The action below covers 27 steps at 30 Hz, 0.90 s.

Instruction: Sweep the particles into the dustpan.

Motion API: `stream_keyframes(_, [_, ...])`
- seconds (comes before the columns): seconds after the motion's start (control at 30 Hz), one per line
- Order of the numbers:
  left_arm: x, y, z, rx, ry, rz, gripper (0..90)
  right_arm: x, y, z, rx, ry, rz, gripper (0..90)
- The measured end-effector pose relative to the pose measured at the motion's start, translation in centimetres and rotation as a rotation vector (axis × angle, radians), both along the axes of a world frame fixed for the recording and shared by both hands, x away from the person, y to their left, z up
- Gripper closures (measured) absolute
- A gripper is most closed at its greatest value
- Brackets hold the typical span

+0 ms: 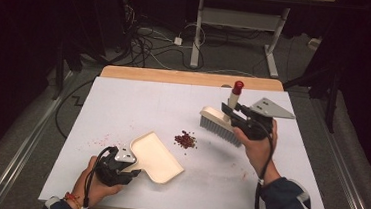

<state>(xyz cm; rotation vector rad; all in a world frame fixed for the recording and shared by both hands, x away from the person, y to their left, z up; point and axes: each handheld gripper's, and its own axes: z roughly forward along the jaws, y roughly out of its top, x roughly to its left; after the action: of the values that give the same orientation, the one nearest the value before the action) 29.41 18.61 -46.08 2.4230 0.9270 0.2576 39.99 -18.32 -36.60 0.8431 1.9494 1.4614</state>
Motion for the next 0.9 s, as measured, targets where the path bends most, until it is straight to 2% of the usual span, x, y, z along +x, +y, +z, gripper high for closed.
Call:
stream_keyframes(0.17, [0.1, -0.2, -0.1, 0.004, 0.01, 0.007, 63.9, 2.7, 3.0, -1.2, -0.057, 0.003, -0.024, 70.5])
stream_keyframes(0.27, [0.1, -0.5, -0.1, 0.011, 0.013, 0.009, 63.9, 3.7, 4.1, -2.3, -0.066, 0.005, -0.036, 70.5])
stream_keyframes(0.33, [0.1, -0.6, -0.1, 0.015, 0.014, 0.009, 63.9, 4.1, 4.6, -3.1, -0.052, 0.028, -0.032, 70.6])
stream_keyframes(0.43, [0.2, -0.7, -0.1, 0.015, 0.017, 0.009, 63.9, 3.9, 5.3, -4.0, -0.045, 0.027, -0.007, 70.5])
stream_keyframes(0.6, [0.3, -0.9, -0.1, 0.02, 0.02, 0.009, 63.9, 2.6, 6.6, -4.3, -0.051, 0.024, 0.021, 70.5])
stream_keyframes(0.77, [0.6, -1.2, -0.1, 0.016, 0.022, 0.018, 63.9, 1.0, 7.7, -4.5, -0.082, 0.022, 0.058, 70.3])
stream_keyframes(0.83, [0.7, -1.4, 0.0, 0.014, 0.033, 0.026, 63.9, 0.5, 8.0, -4.6, -0.091, 0.022, 0.057, 70.1])
stream_keyframes(0.9, [0.6, -1.7, 0.2, 0.028, 0.034, 0.035, 63.8, 0.0, 8.2, -4.7, -0.099, 0.02, 0.037, 70.1])
